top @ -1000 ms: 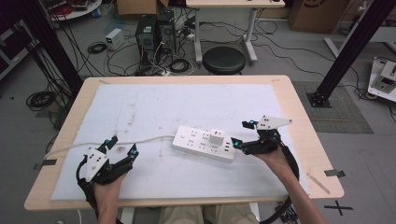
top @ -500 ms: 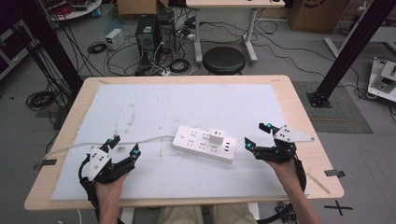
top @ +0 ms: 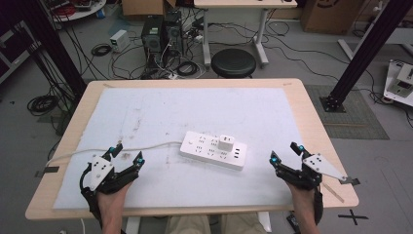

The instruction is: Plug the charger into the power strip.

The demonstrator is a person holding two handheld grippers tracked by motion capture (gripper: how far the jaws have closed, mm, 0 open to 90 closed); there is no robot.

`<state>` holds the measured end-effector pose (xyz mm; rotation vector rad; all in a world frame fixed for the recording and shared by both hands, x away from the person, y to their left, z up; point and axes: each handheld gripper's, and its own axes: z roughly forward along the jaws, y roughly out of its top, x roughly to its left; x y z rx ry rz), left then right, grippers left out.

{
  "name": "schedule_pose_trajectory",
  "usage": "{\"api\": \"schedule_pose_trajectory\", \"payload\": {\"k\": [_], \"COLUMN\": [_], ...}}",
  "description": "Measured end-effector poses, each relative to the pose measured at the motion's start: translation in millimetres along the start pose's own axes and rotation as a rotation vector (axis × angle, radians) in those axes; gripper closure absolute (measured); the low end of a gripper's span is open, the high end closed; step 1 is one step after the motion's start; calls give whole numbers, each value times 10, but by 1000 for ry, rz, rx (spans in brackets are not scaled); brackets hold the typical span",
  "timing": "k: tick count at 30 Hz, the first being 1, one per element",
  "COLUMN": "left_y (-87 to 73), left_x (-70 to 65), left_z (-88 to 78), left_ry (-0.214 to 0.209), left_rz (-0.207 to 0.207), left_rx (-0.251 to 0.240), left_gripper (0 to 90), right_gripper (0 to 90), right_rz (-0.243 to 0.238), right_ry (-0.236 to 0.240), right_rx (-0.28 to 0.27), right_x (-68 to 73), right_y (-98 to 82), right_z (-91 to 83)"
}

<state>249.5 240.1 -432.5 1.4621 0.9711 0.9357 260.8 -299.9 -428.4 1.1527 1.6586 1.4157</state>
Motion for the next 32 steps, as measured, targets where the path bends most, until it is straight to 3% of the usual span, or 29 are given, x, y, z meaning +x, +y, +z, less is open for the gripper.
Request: {"api": "schedule_pose_trajectory", "payload": {"k": [5,12,32], "left_y": [-5,-13,2], "left_x": [14,7,9], "left_z": [9,20,8], "left_ry": [3,1,-11], "left_rz": [-5,-8,-5], "left_rx": [-1,0,-15], "left_gripper": [267,267,261], "right_gripper": [205,205,205], "right_rz": [5,18,0], "right_ry": [-11,-65,-50], "right_rx": [-1,-4,0], "right_x": [-52,-96,-93], "right_y": [-29,-37,-65], "right_z": [-52,-111,-79]}}
